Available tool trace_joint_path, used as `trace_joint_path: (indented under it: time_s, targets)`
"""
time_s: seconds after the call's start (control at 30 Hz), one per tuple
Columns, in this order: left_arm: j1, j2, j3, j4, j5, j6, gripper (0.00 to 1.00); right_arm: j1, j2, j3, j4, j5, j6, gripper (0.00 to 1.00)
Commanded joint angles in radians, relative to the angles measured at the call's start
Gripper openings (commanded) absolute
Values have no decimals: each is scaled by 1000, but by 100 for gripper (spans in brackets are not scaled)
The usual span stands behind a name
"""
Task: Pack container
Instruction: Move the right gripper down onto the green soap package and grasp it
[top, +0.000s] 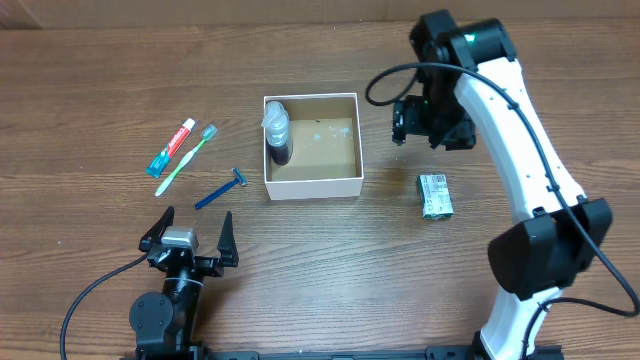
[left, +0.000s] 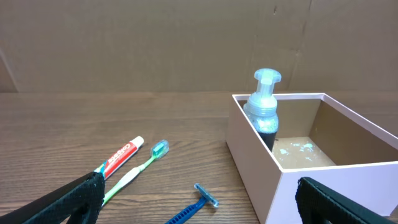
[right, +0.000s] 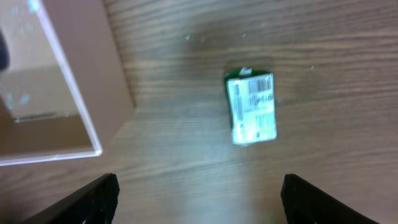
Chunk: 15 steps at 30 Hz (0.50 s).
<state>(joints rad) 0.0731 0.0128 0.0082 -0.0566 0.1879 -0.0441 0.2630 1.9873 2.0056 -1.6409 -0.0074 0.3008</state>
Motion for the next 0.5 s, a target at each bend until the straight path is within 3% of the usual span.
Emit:
trace_joint_path:
  time_s: [0.0, 0.23, 0.47]
  targets:
    - [7, -8, -3, 1, 8, 22, 100, -48, -100, -208, 122, 14, -40, 88]
    - [7, -8, -3, 1, 8, 22, 100, -98, -154, -615, 435, -14, -118, 92]
    - [7, -8, -3, 1, 8, 22, 100, -98, -154, -764, 627, -40, -118, 92]
